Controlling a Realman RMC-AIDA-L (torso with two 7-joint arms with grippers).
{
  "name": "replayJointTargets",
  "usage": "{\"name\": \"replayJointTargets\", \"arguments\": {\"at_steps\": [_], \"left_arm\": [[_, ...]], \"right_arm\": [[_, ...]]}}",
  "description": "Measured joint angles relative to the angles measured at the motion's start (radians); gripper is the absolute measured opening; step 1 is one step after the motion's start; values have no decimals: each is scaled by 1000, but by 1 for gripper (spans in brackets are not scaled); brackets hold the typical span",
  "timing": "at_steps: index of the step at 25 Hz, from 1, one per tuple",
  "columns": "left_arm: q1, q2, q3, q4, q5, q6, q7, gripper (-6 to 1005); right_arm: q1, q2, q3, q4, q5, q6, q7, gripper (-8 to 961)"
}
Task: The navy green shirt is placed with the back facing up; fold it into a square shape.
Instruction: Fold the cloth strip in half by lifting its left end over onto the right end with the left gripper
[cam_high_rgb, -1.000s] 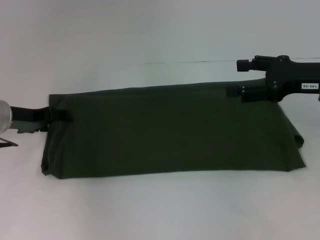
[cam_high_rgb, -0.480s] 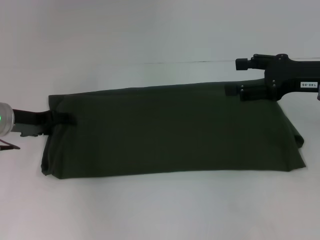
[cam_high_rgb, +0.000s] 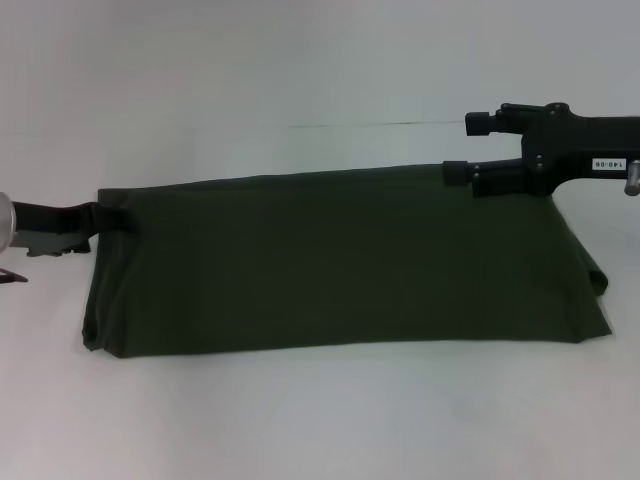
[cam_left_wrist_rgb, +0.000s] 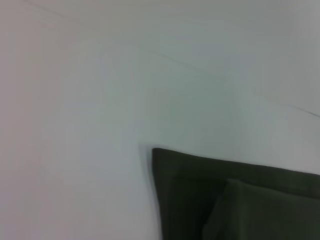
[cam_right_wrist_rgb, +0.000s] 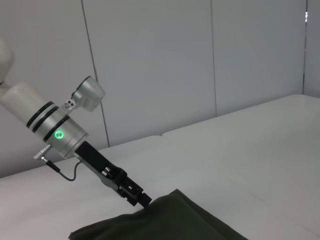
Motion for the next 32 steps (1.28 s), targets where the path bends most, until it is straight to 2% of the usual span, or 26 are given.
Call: {"name": "replayJointTargets", "arguments": {"at_steps": [21,32], "left_arm": [[0,-8,7,-21,19,-6,-2,859],[-13,-6,1,-21,9,38,-4,860]], "right_arm": [[5,-3,0,-14,0,1,2,917],[8,-3,0,-14,0,0,-1,916]]}}
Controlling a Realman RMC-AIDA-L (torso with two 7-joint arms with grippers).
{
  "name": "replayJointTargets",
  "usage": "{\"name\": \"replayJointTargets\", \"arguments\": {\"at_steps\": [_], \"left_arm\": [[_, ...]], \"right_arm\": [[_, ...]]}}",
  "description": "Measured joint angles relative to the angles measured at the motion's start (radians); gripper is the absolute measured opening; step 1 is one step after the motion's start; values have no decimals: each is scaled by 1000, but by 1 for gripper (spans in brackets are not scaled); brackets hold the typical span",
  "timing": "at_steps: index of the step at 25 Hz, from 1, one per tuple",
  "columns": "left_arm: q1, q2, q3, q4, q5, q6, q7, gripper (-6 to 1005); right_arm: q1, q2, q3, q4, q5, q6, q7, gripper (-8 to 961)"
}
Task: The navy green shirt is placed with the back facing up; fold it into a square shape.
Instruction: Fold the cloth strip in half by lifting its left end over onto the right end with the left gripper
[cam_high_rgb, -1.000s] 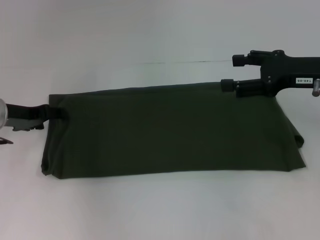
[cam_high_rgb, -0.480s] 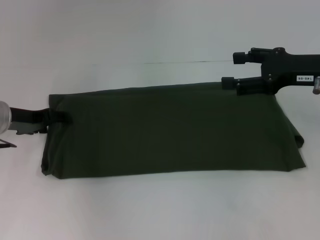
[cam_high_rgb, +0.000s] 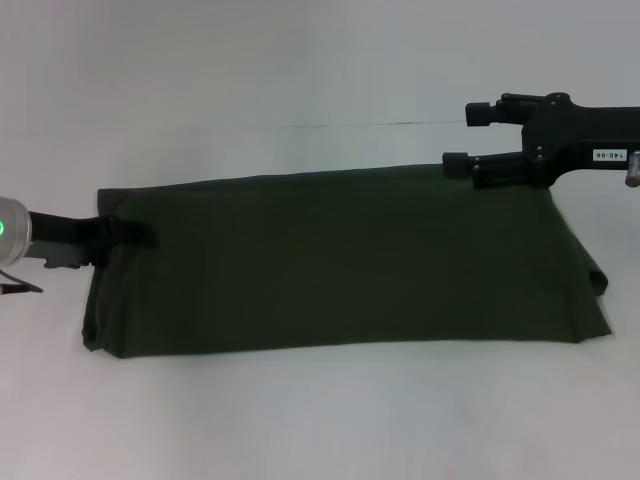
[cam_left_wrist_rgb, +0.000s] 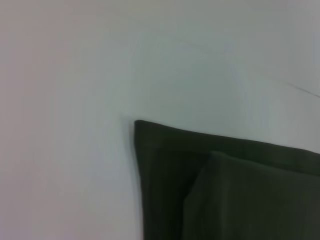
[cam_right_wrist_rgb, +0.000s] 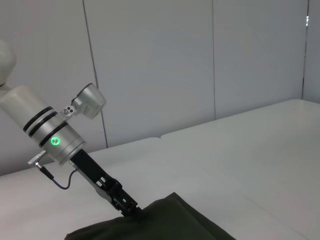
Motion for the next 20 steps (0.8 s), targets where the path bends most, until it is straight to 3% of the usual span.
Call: {"name": "replayJointTargets", "arguments": {"at_steps": [8,20], "left_arm": [[1,5,-12,25,-34,14,-3,861],[17,3,-7,11,-11,-76,-1,860]], "right_arm": [[3,1,0,0,0,2,-4,916],[11,6,0,0,-10,20,-4,916]]}}
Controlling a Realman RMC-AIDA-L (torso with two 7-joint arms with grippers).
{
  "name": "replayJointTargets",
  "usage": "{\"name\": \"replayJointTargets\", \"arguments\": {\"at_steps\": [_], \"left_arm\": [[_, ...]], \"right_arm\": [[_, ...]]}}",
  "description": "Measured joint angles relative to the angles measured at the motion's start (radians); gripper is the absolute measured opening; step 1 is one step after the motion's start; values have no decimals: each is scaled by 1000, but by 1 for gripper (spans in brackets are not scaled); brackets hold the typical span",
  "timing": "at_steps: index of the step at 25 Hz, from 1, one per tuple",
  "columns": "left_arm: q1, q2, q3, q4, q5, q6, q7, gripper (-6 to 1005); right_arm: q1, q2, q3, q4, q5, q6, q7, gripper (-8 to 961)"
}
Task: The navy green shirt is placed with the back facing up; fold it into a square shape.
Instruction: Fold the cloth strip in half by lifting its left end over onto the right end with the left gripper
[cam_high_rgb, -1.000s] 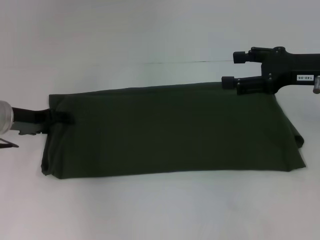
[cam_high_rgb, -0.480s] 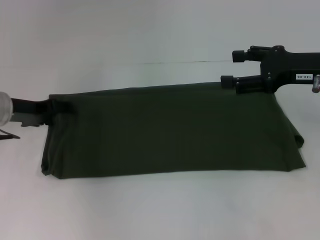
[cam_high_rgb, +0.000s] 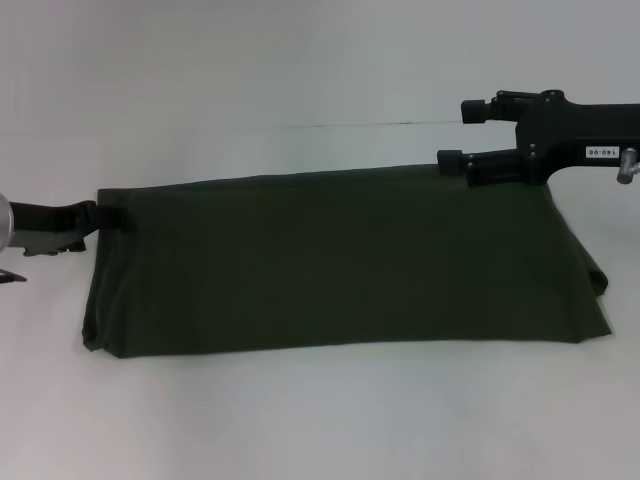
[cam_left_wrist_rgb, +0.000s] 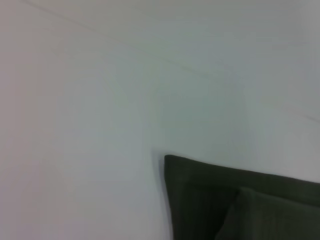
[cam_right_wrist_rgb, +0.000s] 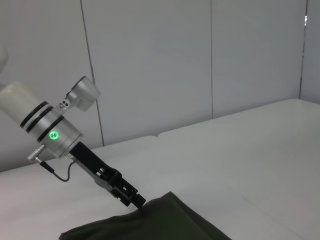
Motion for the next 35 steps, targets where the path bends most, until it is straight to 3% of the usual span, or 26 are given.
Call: {"name": "replayJointTargets", "arguments": {"at_steps": [12,35], "left_arm": [[-11,-10,18,-28,1,-15,13,860],[1,-5,17,12,-40,44,5,859]], "right_arm": [[6,0,0,-1,-10,0,-1,917],[8,0,0,-12,-15,1,-3,917]]}}
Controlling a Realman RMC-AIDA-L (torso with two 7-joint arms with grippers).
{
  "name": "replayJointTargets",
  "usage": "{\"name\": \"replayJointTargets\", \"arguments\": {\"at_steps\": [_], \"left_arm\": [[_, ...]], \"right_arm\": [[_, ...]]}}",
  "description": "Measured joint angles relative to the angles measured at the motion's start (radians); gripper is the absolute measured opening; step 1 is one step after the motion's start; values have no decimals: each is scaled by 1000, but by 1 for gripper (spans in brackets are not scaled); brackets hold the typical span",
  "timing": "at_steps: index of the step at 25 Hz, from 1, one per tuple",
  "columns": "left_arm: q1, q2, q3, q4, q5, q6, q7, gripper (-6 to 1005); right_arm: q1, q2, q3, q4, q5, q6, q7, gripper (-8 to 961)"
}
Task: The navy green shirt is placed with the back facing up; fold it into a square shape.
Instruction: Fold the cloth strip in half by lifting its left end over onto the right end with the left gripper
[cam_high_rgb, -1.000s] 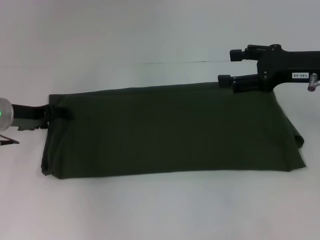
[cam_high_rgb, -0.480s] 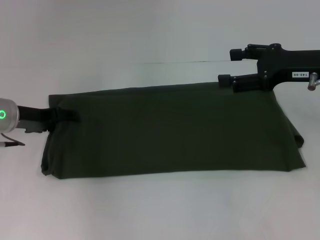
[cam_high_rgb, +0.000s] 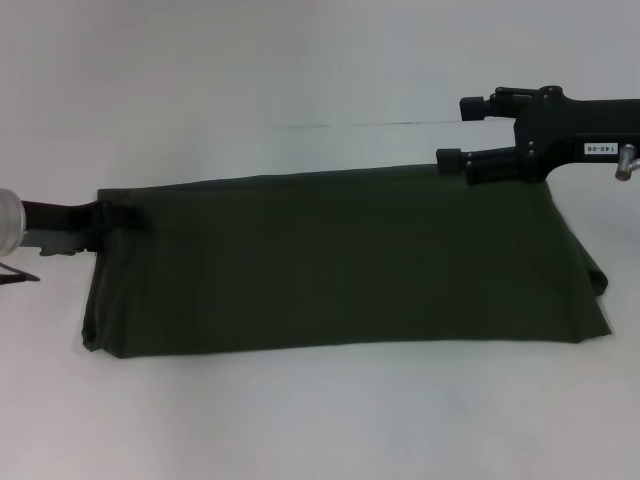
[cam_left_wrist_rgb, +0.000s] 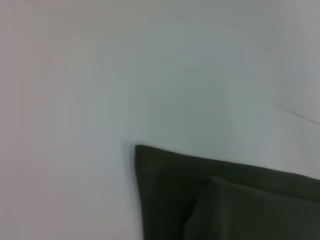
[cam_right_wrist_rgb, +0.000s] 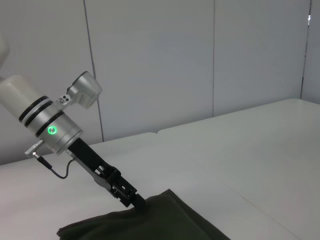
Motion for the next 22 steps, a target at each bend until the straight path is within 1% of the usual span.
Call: {"name": "replayJointTargets", "arguments": {"at_steps": [7,12,16,22], "left_arm": [[0,6,0,14,41,16,-17,860],[-3,15,-1,21,71,68,-43,860],[-10,16,-1,29,74,103,-52,860],[-13,19,-1,29,88,110,-64,859]], "right_arm": [[3,0,0,0,-8,2,2,917],[5,0,0,-1,-12,3,2,917],[5,0,0,-2,-12,3,1,917],[5,0,0,-2,-13,2,-2,917]]}}
